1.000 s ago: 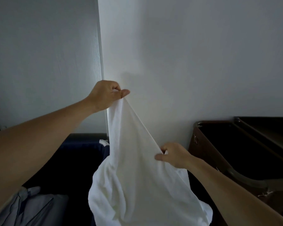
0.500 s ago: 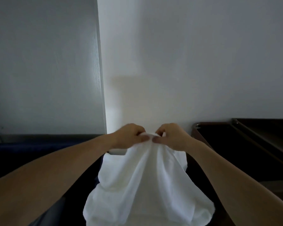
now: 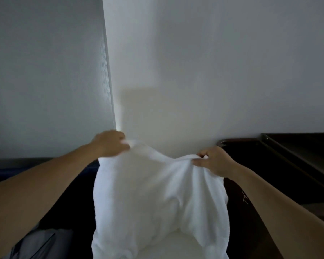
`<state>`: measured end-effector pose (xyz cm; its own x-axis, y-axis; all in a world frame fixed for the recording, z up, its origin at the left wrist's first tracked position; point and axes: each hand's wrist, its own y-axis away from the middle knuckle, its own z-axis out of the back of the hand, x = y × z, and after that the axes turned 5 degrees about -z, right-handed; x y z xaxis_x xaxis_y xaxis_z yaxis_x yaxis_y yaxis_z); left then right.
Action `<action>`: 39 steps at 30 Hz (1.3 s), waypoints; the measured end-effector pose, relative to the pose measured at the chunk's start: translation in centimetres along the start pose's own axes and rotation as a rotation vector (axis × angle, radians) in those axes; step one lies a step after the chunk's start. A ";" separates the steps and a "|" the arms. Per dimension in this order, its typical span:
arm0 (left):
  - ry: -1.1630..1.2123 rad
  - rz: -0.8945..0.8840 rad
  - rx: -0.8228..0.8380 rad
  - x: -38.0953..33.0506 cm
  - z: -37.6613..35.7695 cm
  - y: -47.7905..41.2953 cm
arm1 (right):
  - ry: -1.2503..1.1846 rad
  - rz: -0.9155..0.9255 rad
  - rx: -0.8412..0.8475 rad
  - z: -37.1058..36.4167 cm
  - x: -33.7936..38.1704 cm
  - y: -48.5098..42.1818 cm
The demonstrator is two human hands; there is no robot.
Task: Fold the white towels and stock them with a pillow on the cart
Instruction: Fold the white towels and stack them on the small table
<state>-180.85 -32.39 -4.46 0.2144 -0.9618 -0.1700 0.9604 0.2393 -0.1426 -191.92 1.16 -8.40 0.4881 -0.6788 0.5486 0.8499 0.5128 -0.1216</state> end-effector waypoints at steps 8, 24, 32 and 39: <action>0.311 -0.460 0.198 -10.2 -3.6 2.0 | 0.130 0.179 0.055 0.2 5.1 -1.0; 0.383 -0.072 -0.019 -4.8 -4.6 1.0 | 0.008 -0.028 0.036 1.0 0.2 1.3; 0.675 -0.347 0.348 -10.2 -5.1 3.3 | 0.105 0.129 0.089 -0.5 3.1 1.5; 1.028 -0.361 0.061 -10.5 -1.7 2.9 | -0.357 -0.012 0.462 0.8 2.9 3.2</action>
<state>-180.64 -21.34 -4.73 -0.3061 -0.3964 -0.8655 0.9501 -0.0693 -0.3043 -187.90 1.26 -6.56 0.3134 -0.5078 0.8025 0.6408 0.7367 0.2159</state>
